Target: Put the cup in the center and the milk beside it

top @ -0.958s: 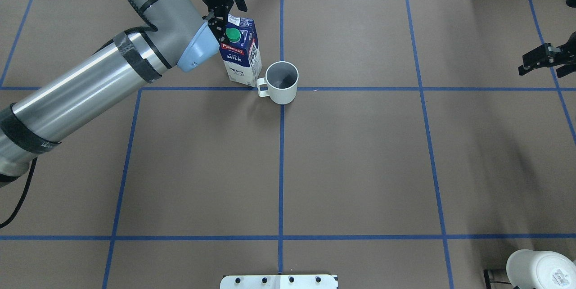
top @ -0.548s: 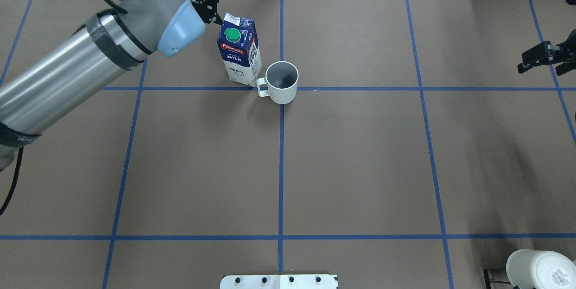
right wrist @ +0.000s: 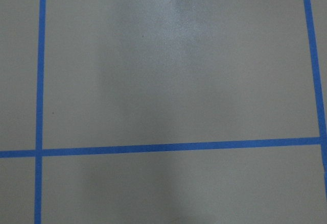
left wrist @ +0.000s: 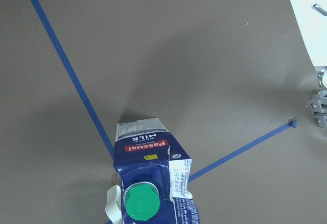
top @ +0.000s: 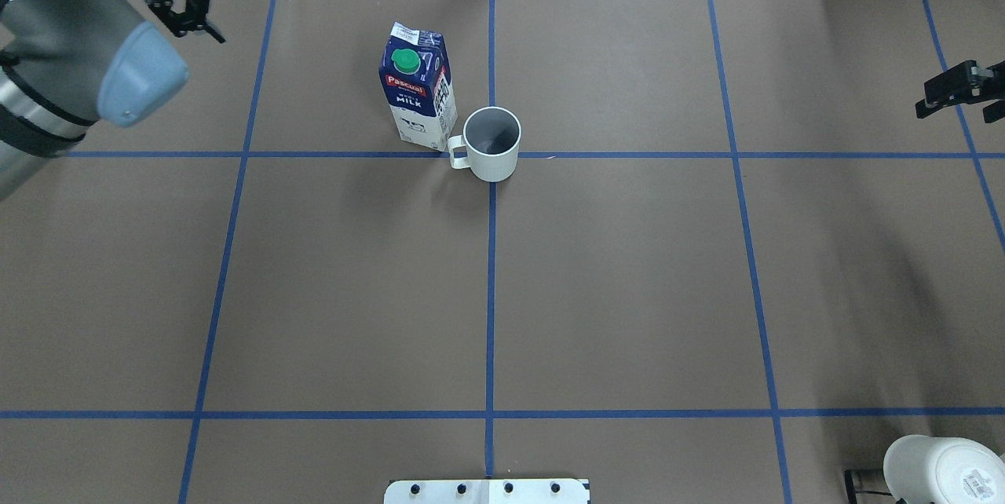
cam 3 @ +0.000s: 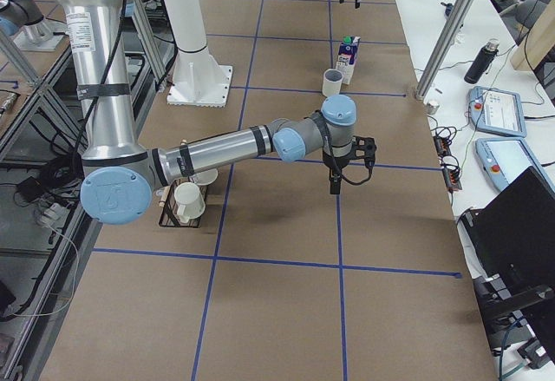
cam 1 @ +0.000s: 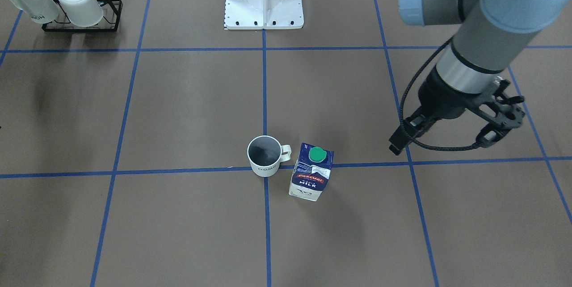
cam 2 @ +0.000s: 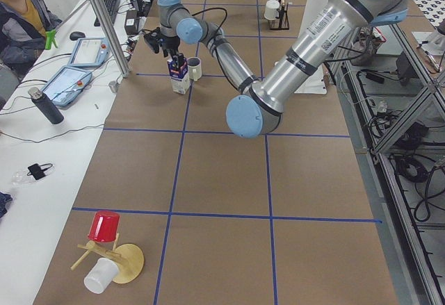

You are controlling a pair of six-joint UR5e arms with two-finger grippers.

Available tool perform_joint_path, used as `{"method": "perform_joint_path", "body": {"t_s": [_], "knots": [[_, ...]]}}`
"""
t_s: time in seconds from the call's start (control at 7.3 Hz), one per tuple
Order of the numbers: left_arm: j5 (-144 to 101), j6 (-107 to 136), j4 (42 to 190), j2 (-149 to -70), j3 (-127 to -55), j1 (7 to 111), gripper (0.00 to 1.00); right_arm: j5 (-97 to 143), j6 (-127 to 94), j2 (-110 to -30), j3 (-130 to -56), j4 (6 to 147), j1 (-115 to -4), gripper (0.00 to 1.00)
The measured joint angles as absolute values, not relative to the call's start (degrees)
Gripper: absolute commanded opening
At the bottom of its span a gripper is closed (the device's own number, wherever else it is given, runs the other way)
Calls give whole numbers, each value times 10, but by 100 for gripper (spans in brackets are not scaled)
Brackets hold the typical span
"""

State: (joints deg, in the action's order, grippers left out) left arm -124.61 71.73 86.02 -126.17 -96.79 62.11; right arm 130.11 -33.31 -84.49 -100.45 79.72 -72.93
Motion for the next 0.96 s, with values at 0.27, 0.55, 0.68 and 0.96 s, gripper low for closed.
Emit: {"method": "perform_joint_path", "body": {"t_s": [0.27, 0.55, 0.68, 0.96], "knots": [[-1248, 472, 863, -1195, -970, 679, 98, 1301, -333, -845, -1007, 797, -730, 100], [-1252, 233, 863, -1122, -971, 733, 98, 1301, -312, -845, -1006, 799, -738, 100], [-1261, 125, 865, -1079, -974, 761, 98, 1303, -289, -845, -1005, 805, -752, 100], [-1294, 41, 899, -994, -994, 786, 98, 1314, -262, -848, -1005, 816, -785, 100]]}}
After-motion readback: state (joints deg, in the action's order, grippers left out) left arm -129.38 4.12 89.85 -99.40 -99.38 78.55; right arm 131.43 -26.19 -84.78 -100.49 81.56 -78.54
